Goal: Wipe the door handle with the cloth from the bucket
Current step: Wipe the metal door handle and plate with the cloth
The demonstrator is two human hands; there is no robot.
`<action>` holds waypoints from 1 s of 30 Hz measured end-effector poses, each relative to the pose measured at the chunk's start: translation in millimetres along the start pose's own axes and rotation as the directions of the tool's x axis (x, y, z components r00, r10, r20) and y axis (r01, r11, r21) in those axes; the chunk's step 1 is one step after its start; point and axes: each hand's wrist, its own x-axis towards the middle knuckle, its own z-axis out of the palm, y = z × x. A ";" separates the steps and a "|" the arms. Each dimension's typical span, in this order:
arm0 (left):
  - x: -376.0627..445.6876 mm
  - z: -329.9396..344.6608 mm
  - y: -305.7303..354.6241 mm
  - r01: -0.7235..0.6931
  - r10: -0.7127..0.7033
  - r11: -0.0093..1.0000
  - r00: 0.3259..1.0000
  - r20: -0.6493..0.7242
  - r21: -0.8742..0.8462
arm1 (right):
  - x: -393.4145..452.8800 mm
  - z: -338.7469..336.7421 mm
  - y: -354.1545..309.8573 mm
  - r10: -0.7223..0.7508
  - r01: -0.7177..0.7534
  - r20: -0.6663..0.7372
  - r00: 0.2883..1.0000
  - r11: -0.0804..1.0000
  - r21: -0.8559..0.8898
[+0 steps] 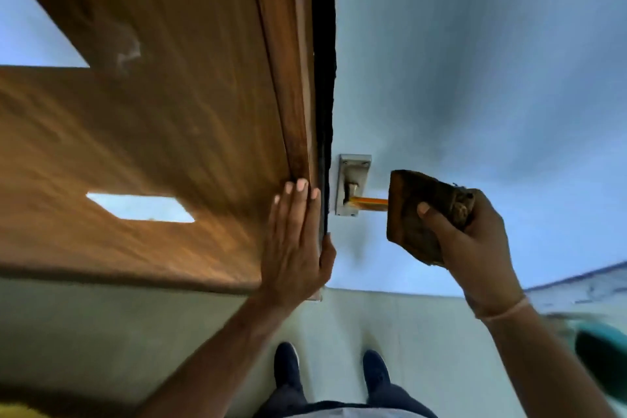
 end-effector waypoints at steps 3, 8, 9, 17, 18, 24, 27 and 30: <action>-0.7 10.4 -14.9 -0.089 0.089 0.996 0.996 0.024 0.000 | -14.8 14.3 4.5 -0.066 0.036 -0.140 0.988 0.978 -0.205; -3.7 17.3 -17.9 -0.102 0.105 0.993 0.992 0.068 -0.056 | -27.0 -4.5 6.3 -0.097 -0.028 -0.335 0.937 0.937 -0.348; -4.1 19.5 -16.8 -0.093 0.096 0.994 0.993 0.065 -0.055 | -28.3 -9.0 2.0 -0.108 -0.027 -0.358 0.928 0.935 -0.353; -3.3 28.6 -14.5 -0.087 0.086 0.996 0.995 0.052 0.024 | -10.7 45.4 24.8 -0.638 0.519 -0.011 0.770 0.636 -0.570; -3.1 28.6 -14.6 -0.090 0.089 0.996 0.995 0.052 0.027 | -5.6 57.2 33.0 -0.700 0.577 0.057 0.712 0.537 -0.615; -1.5 21.9 -17.3 -0.126 0.123 0.991 0.991 0.058 0.052 | 11.4 78.2 67.3 -0.739 0.664 0.288 0.609 0.276 -0.695; -0.9 22.0 -16.7 -0.127 0.124 0.990 0.991 0.056 0.055 | 17.9 61.2 69.3 -0.726 0.599 0.227 0.649 0.304 -0.741; -0.3 23.4 -14.5 -0.105 0.103 0.994 0.993 0.059 0.038 | 12.6 73.2 62.9 -0.731 0.586 0.198 0.652 0.321 -0.744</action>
